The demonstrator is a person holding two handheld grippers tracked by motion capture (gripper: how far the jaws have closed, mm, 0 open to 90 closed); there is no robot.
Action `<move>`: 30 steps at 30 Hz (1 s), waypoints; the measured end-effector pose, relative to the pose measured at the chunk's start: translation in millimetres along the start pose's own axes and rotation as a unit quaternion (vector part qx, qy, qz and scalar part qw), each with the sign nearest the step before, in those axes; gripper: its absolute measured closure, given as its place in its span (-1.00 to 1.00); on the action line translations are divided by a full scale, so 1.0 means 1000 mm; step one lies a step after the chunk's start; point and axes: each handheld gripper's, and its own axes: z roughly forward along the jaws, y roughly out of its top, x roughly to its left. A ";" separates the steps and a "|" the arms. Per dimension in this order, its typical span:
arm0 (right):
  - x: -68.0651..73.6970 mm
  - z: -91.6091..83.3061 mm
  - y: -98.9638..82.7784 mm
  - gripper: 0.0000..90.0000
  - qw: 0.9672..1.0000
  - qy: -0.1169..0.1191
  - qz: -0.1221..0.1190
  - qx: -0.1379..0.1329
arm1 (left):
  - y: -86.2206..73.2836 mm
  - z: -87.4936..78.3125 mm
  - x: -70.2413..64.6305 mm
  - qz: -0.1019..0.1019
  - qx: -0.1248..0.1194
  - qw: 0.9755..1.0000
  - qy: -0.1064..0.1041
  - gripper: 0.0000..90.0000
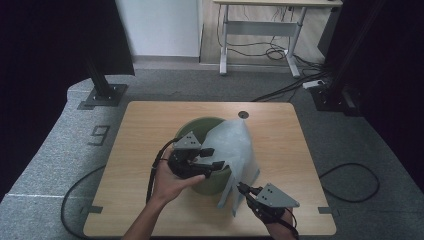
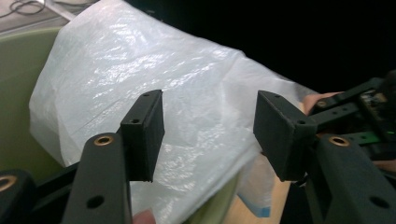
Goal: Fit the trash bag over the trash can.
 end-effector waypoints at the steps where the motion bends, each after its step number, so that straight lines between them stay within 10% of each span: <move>1: -0.001 0.000 0.000 0.97 1.000 -0.001 0.001 0.001 | -0.001 -0.002 -0.001 0.002 -0.003 1.000 -0.003 -0.07; 9: -0.005 -0.001 0.005 0.97 1.000 -0.004 0.010 -0.002 | -0.005 -0.004 -0.011 0.028 -0.001 1.000 0.003 -0.06; 15: -0.003 0.000 0.009 0.97 1.000 0.000 0.006 -0.006 | -0.006 0.005 -0.013 0.052 0.015 0.998 0.019 0.56; 21: 0.000 -0.003 0.009 0.96 1.000 0.012 0.003 -0.014 | -0.009 -0.002 -0.002 0.035 0.005 0.998 0.048 0.99; 30: 0.002 -0.023 0.011 0.15 0.997 0.025 0.025 -0.070 | -0.018 -0.035 0.029 -0.006 -0.018 0.995 0.095 1.00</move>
